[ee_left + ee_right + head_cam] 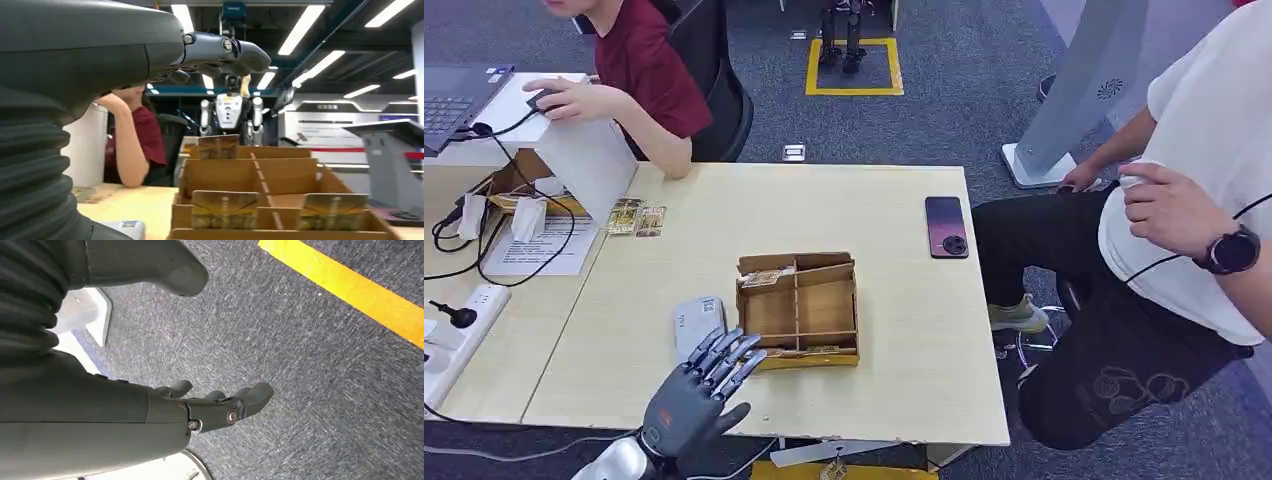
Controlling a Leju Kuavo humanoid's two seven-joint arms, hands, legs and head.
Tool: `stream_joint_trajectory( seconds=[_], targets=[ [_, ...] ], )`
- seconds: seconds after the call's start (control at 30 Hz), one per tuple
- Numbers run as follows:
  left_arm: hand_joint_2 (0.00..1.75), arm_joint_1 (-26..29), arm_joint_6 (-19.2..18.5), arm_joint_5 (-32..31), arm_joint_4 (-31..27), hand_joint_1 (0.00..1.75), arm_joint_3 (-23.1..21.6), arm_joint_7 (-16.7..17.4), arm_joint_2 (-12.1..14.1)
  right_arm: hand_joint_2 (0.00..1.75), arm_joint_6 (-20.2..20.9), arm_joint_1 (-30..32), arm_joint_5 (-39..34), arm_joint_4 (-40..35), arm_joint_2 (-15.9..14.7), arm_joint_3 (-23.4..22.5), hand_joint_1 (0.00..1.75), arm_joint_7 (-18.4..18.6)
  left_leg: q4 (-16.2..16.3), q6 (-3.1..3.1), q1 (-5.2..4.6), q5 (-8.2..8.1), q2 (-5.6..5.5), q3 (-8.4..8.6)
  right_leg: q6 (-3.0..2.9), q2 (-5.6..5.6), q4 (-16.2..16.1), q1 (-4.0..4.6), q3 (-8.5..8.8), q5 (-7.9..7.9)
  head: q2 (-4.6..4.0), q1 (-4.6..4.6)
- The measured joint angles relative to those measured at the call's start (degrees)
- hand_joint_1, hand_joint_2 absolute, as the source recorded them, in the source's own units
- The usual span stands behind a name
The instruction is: Pass the card to the sensor for recognition and then transmit it.
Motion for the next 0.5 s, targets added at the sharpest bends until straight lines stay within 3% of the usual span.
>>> stream_joint_trajectory(
  seconds=[0.23, 0.5],
  targets=[
    [1.75, -1.52, 0.24, 0.43, 3.59, 0.0, 0.0, 1.36, -0.9, 1.75, -0.02, 0.0, 0.0, 0.0, -0.07, 0.0, 0.0, 0.02, 0.0, 0.0, -0.01, -0.01, 0.0, -0.02, 0.0, 0.0, 0.0, -0.01, 0.0, 0.0, 0.0, 0.02],
    [1.75, -2.65, 0.22, 1.81, 4.44, 0.0, 0.0, 0.25, -2.67, 1.75, -0.11, 0.01, 0.07, 0.0, -0.07, 0.0, 0.0, 0.0, 0.01, 0.0, -0.02, -0.01, 0.0, -0.01, 0.0, 0.0, 0.0, -0.01, 0.0, 0.0, 0.0, 0.02]
  ],
)
